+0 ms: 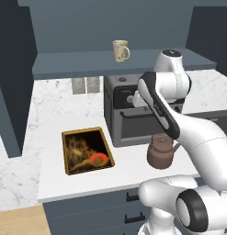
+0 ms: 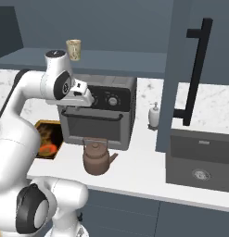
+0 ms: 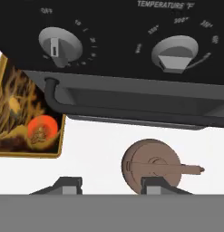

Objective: Pick the kettle from the counter and place it on the tray. Then pick the mug from the cabinet and place it on the tray. Then close the cabinet doors.

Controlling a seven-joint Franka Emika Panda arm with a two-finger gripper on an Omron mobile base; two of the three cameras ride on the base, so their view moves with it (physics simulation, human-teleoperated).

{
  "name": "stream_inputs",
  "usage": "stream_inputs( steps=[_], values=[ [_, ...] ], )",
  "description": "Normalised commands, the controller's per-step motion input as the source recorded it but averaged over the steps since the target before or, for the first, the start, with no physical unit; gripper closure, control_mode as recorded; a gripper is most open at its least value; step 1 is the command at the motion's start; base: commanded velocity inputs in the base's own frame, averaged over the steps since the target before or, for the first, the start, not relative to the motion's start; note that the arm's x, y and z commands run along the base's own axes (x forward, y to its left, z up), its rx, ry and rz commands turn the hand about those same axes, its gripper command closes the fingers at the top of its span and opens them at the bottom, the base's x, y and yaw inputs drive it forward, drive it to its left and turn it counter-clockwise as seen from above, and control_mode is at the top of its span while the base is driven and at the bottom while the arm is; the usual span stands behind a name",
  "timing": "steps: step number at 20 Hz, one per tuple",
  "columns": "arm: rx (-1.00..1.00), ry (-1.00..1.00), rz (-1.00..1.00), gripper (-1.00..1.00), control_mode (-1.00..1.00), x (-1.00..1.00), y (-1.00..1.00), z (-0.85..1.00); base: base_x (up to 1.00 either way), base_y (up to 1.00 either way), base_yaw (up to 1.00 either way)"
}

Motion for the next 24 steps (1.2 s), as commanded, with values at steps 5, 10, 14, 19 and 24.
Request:
stream_inputs(
  steps=[5,10,14,19,24],
  values=[
    [0.02,0.0,0.0,-1.0,-1.0,-0.24,-0.46,-0.28,0.0,0.0,0.0],
    [0.0,0.0,-0.07,-1.0,-1.0,-0.14,-1.0,-0.46,0.0,0.0,0.0],
    [0.0,0.0,-0.03,-1.0,-1.0,0.0,-0.49,-0.15,0.0,0.0,0.0],
    [0.0,0.0,0.0,-1.0,-1.0,0.0,-0.02,-0.03,0.0,0.0,0.0],
    [0.05,0.0,-0.28,-1.0,-1.0,0.07,0.23,-0.13,0.0,0.0,0.0]
  ],
)
